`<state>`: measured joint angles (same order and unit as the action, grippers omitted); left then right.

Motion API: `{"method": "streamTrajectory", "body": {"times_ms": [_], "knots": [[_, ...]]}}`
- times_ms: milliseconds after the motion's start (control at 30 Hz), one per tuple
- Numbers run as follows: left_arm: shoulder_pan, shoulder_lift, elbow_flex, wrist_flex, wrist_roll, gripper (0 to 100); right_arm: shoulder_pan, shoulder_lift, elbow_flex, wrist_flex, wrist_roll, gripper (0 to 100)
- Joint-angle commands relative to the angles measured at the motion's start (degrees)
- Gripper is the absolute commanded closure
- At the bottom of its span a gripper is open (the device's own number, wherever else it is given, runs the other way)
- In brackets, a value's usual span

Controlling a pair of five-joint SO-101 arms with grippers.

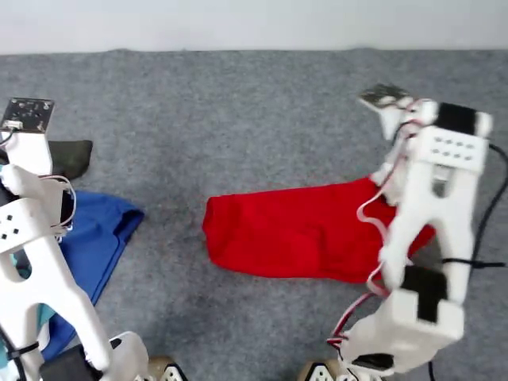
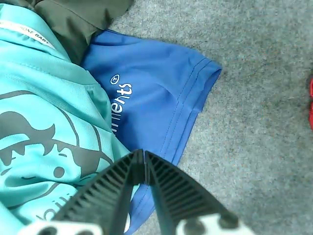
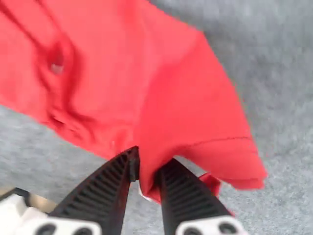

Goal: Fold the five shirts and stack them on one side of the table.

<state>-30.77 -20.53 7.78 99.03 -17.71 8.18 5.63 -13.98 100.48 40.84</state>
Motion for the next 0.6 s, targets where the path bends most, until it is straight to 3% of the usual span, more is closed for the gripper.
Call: {"method": "streamTrajectory", "body": {"times_ms": [0, 267, 567], "knots": [[0.09, -2.11, -4.26, 1.41, -0.44, 98, -9.36, -8.22, 1.05, 2.33, -5.71, 98.8], [0.18, -2.11, -8.57, 1.49, -0.44, 98, -27.03, -5.41, 0.97, 0.66, -17.14, 98.8], [0.18, -2.20, -8.48, 1.41, -0.44, 98, -35.65, 2.77, 0.97, -5.49, -20.04, 98.8]]}}
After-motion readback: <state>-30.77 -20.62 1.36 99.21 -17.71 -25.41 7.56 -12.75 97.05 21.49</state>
